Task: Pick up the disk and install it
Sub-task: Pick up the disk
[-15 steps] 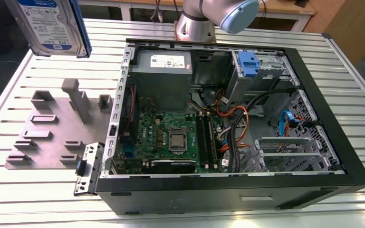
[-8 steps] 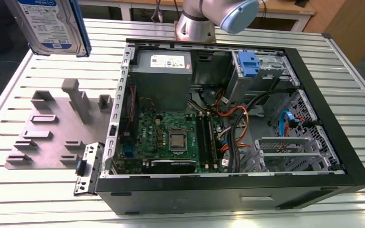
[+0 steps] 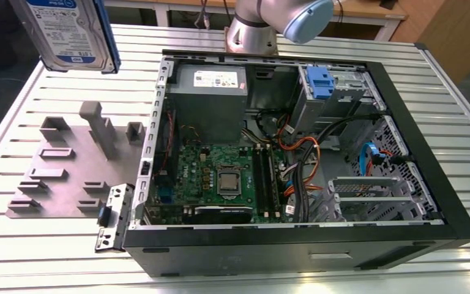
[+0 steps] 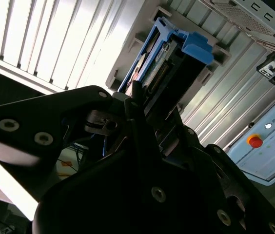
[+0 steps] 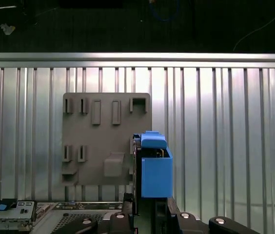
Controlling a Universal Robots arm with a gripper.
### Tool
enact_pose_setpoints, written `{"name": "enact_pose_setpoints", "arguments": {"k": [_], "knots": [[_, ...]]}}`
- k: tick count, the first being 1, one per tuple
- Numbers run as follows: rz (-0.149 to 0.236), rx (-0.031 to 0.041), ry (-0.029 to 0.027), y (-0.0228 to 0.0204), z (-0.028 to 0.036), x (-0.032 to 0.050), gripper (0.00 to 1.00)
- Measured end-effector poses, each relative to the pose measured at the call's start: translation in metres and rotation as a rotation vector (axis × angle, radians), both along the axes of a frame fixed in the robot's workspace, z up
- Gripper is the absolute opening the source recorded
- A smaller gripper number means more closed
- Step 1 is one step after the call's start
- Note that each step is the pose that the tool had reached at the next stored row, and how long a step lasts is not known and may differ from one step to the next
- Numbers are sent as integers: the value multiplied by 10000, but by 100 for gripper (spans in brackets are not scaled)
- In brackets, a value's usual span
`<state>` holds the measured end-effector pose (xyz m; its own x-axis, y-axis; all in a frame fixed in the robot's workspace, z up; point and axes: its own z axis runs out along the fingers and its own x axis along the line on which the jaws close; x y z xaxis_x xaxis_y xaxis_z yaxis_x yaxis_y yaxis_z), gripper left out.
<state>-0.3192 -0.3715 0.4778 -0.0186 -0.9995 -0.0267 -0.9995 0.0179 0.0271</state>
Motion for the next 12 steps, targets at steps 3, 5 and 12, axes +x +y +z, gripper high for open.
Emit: {"name": "enact_pose_setpoints", "arguments": {"k": [3,5,12], "knots": [[0,0,0,0,0,75,35],[0,1,-2,0,-1,137,35],[0,1,-1,0,-1,374,35]]}}
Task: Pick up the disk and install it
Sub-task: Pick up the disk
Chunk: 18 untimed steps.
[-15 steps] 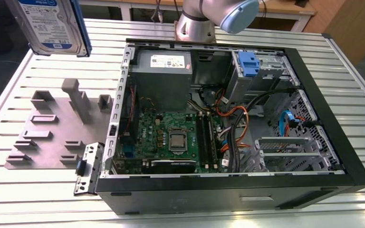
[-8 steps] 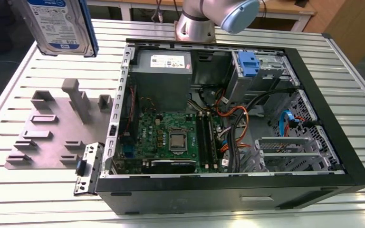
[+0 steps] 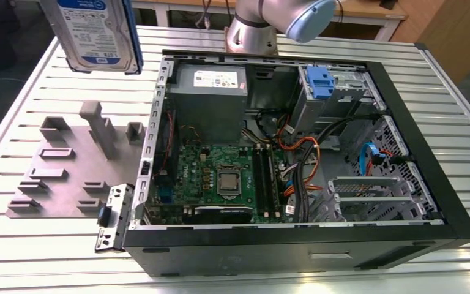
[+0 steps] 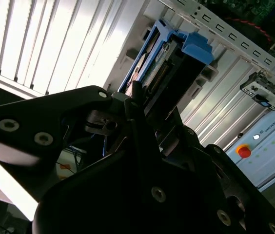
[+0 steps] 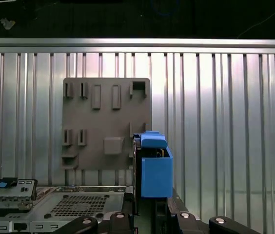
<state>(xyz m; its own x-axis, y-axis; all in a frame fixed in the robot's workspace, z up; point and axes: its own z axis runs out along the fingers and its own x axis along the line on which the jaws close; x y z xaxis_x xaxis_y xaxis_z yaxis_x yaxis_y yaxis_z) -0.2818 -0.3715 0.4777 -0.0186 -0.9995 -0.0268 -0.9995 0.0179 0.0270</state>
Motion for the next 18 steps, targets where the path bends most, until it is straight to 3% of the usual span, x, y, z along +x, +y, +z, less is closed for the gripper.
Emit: {"name": "enact_pose_setpoints", "arguments": {"k": [18], "knots": [[0,0,0,0,0,691,35]]}}
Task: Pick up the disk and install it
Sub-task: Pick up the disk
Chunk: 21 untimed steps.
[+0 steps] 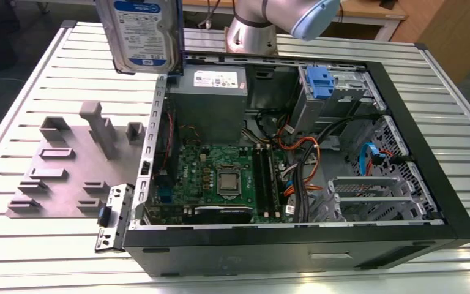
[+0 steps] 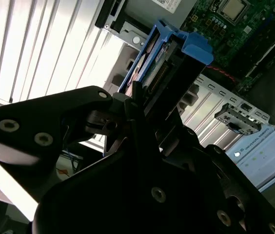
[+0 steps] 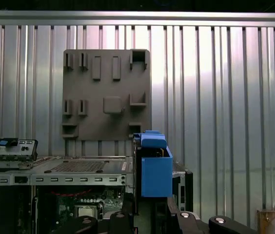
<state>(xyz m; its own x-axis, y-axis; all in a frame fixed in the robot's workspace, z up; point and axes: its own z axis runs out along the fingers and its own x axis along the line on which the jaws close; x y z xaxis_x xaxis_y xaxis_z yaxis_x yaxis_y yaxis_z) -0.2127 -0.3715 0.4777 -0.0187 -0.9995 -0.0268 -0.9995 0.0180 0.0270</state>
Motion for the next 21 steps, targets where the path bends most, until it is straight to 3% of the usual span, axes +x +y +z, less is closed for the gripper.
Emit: {"name": "enact_pose_setpoints", "arguments": {"k": [21], "knots": [[-2,1,0,0,-1,869,35]]}}
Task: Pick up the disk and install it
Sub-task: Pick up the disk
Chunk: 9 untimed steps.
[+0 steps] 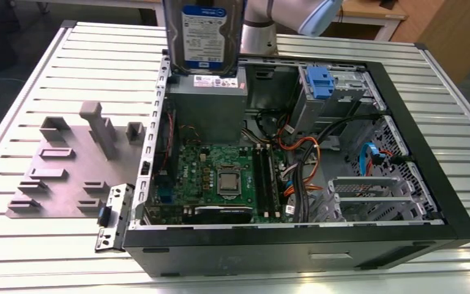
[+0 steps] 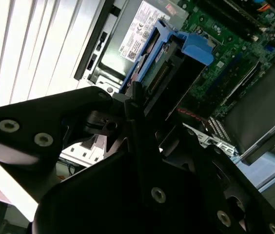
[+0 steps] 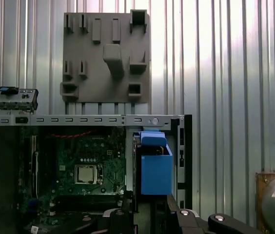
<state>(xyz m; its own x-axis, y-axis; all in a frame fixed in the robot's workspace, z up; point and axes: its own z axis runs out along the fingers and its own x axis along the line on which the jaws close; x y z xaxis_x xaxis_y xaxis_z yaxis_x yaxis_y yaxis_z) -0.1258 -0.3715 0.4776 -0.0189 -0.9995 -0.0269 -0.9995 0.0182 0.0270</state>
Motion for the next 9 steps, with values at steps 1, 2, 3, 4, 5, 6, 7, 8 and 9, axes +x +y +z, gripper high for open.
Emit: {"name": "enact_pose_setpoints", "arguments": {"k": [1,2,3,4,5,6,7,8,9], "knots": [[1,-1,0,0,0,46,35],[1,-1,0,0,0,91,35],[0,-1,0,0,0,136,35],[1,-1,0,0,0,181,35],[1,-1,0,0,0,226,35],[0,-2,1,0,0,273,35],[1,-1,0,0,0,318,35],[2,-1,1,0,0,363,35],[1,-1,1,0,0,408,35]]}}
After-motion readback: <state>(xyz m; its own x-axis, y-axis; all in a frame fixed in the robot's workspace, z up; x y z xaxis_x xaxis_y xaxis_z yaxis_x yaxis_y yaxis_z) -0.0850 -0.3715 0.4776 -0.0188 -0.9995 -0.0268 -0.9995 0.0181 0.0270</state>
